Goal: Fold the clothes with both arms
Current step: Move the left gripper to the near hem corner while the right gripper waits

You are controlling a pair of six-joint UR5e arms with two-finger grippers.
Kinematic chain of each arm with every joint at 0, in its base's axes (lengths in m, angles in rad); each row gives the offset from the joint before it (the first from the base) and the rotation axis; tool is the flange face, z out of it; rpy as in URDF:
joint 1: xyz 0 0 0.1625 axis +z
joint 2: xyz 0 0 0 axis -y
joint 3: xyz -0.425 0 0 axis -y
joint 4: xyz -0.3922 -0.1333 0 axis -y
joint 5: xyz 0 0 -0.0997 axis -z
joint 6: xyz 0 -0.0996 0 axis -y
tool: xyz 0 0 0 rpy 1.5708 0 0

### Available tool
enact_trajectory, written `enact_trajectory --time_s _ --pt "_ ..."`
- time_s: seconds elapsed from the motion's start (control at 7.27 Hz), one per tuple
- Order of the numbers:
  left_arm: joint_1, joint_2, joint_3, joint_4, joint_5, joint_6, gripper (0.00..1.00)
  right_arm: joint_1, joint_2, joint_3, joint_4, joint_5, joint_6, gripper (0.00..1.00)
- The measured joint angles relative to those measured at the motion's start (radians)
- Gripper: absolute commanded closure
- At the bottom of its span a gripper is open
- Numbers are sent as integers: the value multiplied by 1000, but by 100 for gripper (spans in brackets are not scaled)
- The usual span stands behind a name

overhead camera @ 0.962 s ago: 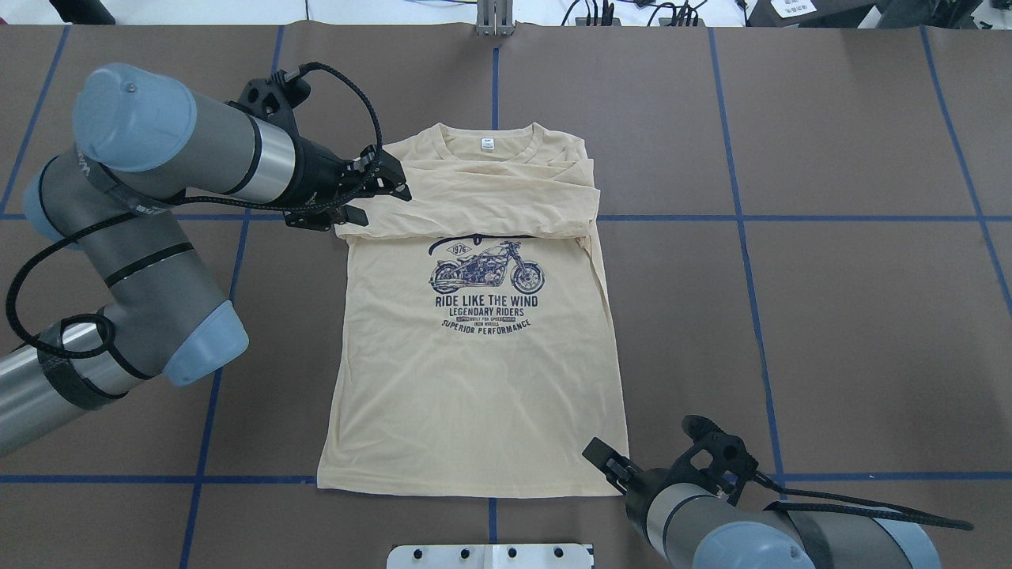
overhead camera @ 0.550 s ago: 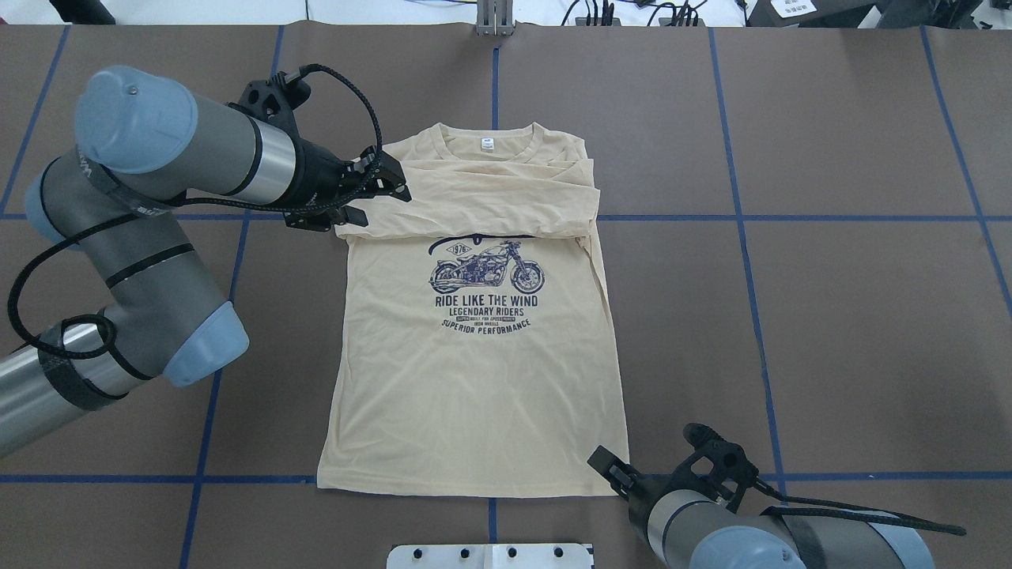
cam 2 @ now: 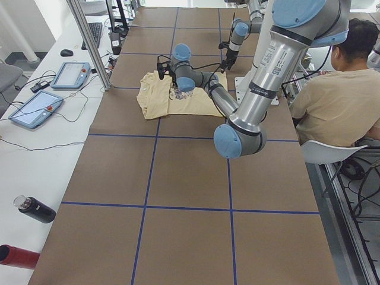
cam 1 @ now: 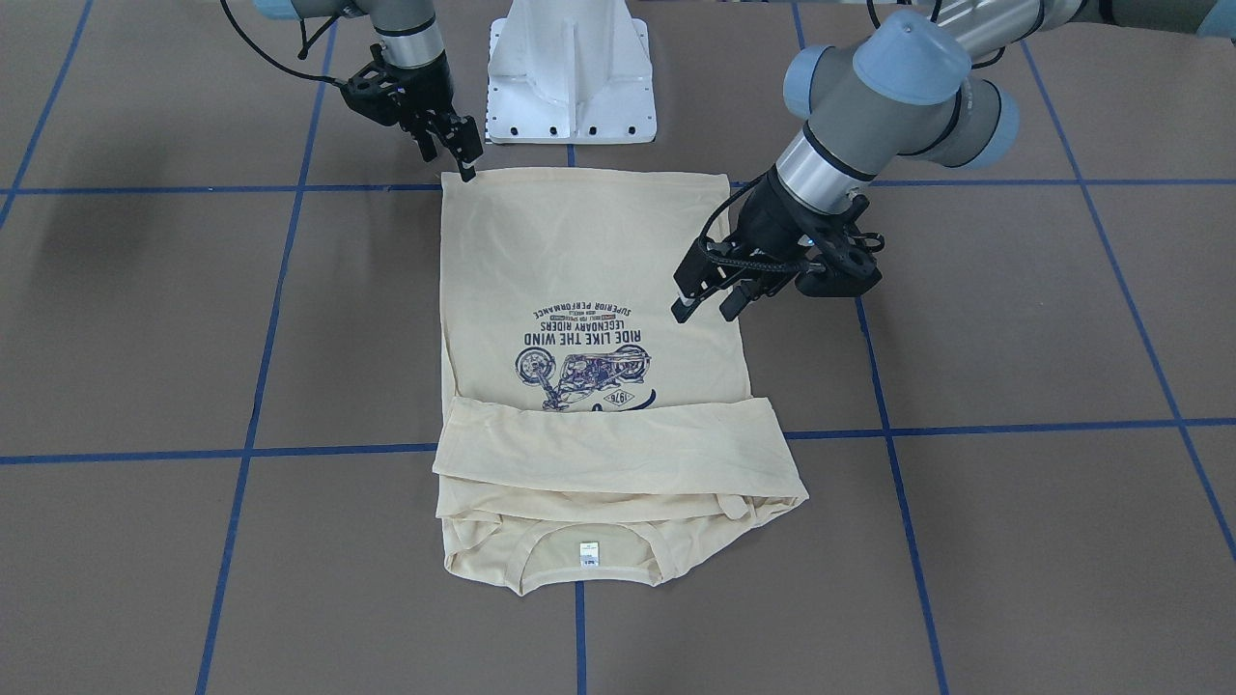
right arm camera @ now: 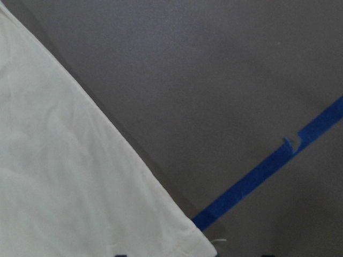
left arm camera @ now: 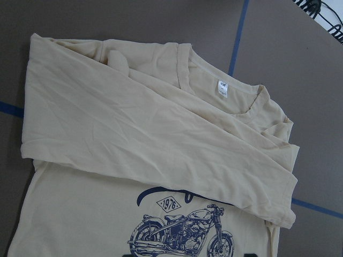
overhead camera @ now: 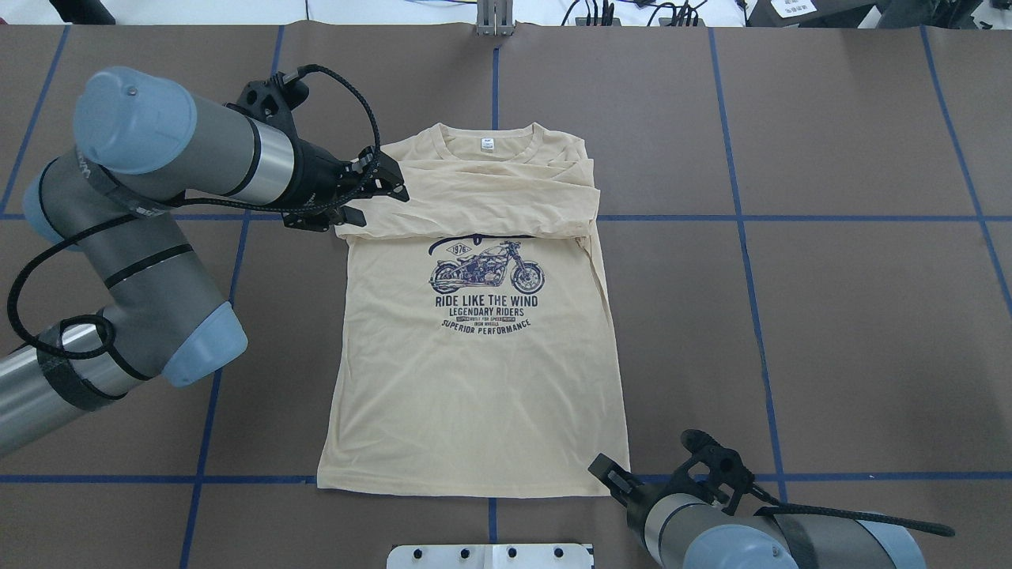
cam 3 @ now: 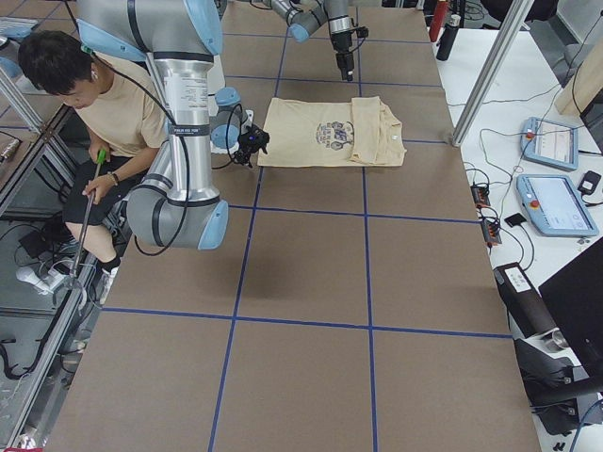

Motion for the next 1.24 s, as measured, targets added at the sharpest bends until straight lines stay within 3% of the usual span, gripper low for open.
enact_trajectory --time_s 0.14,0.27,0.55,0.69,1.24 --pt "0 5 0 0 1 0 26 1 0 -4 0 1 0 16" --pt "0 7 -1 0 1 0 26 2 0 -8 0 2 -1 23" --pt "0 14 -5 0 0 0 26 12 1 -11 -1 2 -1 90" --pt "0 15 -6 0 0 0 26 15 1 -13 -2 1 0 100" --pt "1 21 -9 0 -1 0 27 17 2 1 0 10 0 100"
